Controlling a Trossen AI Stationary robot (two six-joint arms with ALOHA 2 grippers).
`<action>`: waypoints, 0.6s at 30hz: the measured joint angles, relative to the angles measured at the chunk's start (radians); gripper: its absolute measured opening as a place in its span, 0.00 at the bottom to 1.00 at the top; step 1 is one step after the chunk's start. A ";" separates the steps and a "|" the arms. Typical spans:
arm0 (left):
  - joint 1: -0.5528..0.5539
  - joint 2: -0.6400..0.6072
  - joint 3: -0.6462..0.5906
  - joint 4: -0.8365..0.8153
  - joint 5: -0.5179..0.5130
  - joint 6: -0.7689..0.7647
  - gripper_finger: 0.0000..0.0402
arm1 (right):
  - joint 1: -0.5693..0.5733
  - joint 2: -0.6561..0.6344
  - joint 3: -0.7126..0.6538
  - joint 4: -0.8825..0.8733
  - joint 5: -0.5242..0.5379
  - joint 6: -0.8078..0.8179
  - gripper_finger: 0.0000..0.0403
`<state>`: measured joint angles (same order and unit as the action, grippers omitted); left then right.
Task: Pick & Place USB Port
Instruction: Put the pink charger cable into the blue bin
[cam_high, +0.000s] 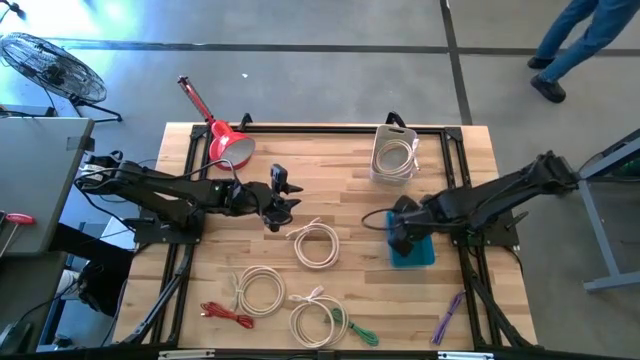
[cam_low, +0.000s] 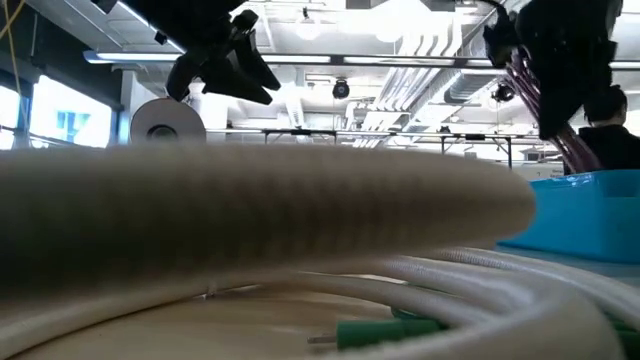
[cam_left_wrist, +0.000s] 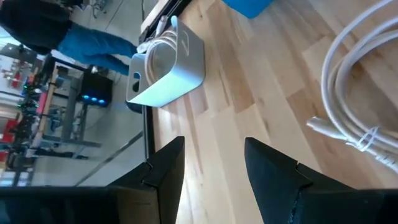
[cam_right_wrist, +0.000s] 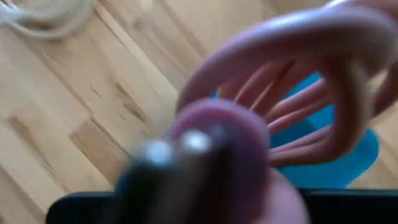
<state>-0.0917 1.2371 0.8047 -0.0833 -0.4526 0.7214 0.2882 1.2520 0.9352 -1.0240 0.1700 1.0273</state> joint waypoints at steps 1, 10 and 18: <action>0.000 0.000 0.000 -0.002 0.004 -0.012 0.40 | 0.006 0.018 0.000 -0.002 -0.013 0.018 0.03; 0.000 0.001 0.000 -0.057 0.083 -0.070 0.40 | 0.028 0.137 0.000 -0.004 -0.164 0.100 0.03; 0.000 0.001 0.000 -0.086 0.154 -0.103 0.40 | 0.027 0.172 0.000 0.005 -0.252 0.102 0.04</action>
<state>-0.0917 1.2377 0.8047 -0.1692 -0.2982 0.6182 0.3153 1.4242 0.9348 -1.0186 -0.0820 1.1293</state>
